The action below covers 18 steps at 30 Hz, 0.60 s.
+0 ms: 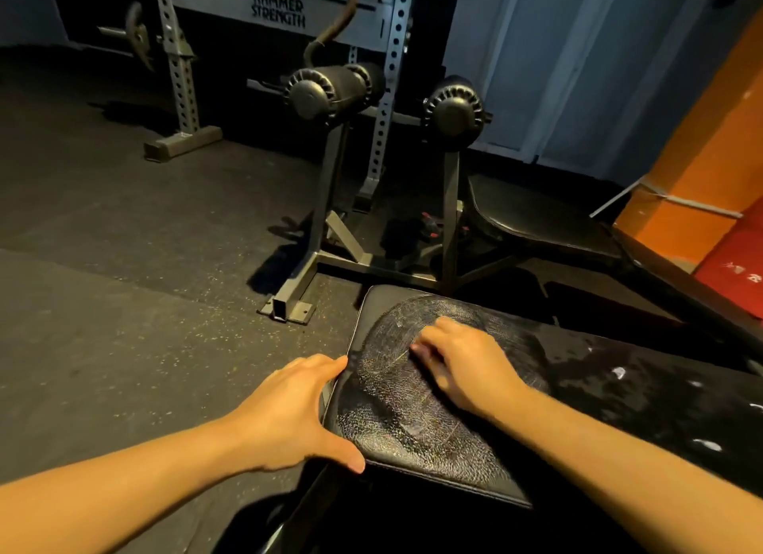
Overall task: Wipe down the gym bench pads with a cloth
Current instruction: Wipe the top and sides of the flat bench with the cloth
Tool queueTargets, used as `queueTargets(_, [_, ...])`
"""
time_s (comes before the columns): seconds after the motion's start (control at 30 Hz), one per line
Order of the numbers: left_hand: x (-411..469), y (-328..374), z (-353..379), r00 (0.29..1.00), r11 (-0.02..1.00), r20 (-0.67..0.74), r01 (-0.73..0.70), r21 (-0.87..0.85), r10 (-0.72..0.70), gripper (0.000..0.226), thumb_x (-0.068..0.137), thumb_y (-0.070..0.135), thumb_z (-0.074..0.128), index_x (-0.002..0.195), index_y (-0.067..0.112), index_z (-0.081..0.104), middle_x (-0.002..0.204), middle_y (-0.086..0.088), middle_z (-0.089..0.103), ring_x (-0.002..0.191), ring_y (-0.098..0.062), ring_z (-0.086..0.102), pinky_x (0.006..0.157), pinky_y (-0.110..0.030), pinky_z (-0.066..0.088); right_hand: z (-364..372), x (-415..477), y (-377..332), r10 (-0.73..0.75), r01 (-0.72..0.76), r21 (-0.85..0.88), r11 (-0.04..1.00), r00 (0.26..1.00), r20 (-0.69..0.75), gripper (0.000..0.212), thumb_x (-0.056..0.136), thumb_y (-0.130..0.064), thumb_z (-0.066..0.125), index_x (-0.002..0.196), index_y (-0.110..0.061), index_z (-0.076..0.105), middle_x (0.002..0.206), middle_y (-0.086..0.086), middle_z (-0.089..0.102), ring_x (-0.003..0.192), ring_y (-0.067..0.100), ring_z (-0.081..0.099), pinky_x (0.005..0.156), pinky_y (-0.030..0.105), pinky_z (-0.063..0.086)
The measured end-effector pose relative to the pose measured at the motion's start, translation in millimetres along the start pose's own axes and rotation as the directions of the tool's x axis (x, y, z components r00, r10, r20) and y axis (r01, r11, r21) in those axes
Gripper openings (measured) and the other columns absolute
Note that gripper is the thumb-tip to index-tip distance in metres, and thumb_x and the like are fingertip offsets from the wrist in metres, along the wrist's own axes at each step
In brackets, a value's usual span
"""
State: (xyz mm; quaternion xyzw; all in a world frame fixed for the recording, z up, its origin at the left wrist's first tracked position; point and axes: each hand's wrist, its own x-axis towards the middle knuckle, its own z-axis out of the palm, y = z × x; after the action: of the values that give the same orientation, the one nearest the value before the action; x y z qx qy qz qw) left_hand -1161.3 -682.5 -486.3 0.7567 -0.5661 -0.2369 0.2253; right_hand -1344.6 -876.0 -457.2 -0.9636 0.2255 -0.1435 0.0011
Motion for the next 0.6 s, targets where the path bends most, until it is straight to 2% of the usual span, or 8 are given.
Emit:
queueTargets(0.07, [0,-4,2,1.0,1.0,-0.003,-0.005,-0.03,0.005,0.148,0.042,0.087,0.081,0.163,0.028,0.018,0.156,0.021,0.033,0.147,-0.004,0.027,0.123,-0.031,0.027,0,34,42,0.222,-0.226,-0.084,0.97,0.973,-0.059,0.024,0.102,-0.038,0.047,0.097,-0.018,0.06,0.094,0.004,0.062,0.088,0.03,0.066,0.072,0.042,0.053])
queueTargets(0.13, [-2,-6,2,1.0,0.999,-0.011,-0.01,-0.051,0.01,0.149,0.04,0.088,0.08,0.162,0.029,0.019,0.157,0.022,0.032,0.147,-0.004,0.027,0.123,-0.033,0.028,-1,64,36,0.312,-0.322,-0.094,0.942,0.944,-0.111,0.017,0.101,-0.03,0.053,0.097,-0.015,0.059,0.099,0.006,0.065,0.092,0.033,0.068,0.072,0.038,0.051])
queueTargets(0.23, [-5,-5,2,1.0,0.998,-0.026,-0.013,-0.065,0.011,0.143,0.042,0.088,0.08,0.16,0.032,0.024,0.154,0.024,0.035,0.144,-0.002,0.031,0.121,-0.033,0.031,7,58,-47,0.13,-0.131,0.022,0.991,0.991,0.035,0.01,0.097,-0.025,0.057,0.087,-0.023,0.057,0.1,0.002,0.066,0.092,0.027,0.064,0.071,0.033,0.042])
queueTargets(0.3, [-6,-4,2,1.0,0.998,-0.025,-0.005,-0.062,0.003,0.136,0.044,0.087,0.081,0.158,0.033,0.029,0.149,0.024,0.04,0.139,0.0,0.034,0.119,-0.031,0.034,8,18,-87,-0.096,0.087,0.113,0.99,0.992,0.079,0.016,0.101,-0.031,0.051,0.097,-0.021,0.063,0.098,0.002,0.064,0.087,0.026,0.062,0.071,0.037,0.047])
queueTargets(0.33, [-6,-3,2,1.0,0.998,-0.028,-0.001,-0.064,-0.001,0.138,0.044,0.086,0.081,0.158,0.031,0.028,0.149,0.024,0.04,0.139,0.0,0.033,0.119,-0.03,0.033,6,8,-82,-0.132,0.124,0.122,0.985,0.989,0.061,0.02,0.102,-0.033,0.048,0.103,-0.021,0.065,0.098,0.0,0.064,0.085,0.026,0.062,0.07,0.038,0.049])
queueTargets(0.5, [-7,-1,4,0.999,0.997,-0.029,0.034,-0.074,-0.036,0.141,0.048,0.079,0.085,0.162,0.029,0.02,0.16,0.02,0.029,0.15,-0.006,0.021,0.122,-0.028,0.022,0,66,18,0.255,-0.26,-0.096,0.961,0.965,-0.058,0.011,0.098,-0.024,0.055,0.098,-0.019,0.064,0.099,0.005,0.064,0.092,0.034,0.066,0.07,0.037,0.044])
queueTargets(0.53, [-9,-2,5,0.999,0.996,-0.031,0.035,-0.078,-0.037,0.141,0.048,0.079,0.085,0.162,0.03,0.019,0.16,0.019,0.028,0.15,-0.006,0.02,0.122,-0.028,0.022,0,68,11,0.249,-0.256,-0.093,0.962,0.965,-0.085,0.009,0.096,-0.023,0.056,0.095,-0.018,0.064,0.098,0.006,0.065,0.091,0.034,0.067,0.07,0.038,0.045])
queueTargets(0.6, [-10,0,4,0.999,0.996,-0.03,0.033,-0.078,-0.035,0.141,0.047,0.079,0.085,0.162,0.031,0.019,0.159,0.019,0.029,0.148,-0.004,0.022,0.121,-0.026,0.023,5,50,-30,0.101,-0.1,-0.042,0.994,0.995,0.017,0.004,0.092,-0.022,0.059,0.092,-0.022,0.064,0.098,0.004,0.065,0.09,0.03,0.065,0.071,0.035,0.045])
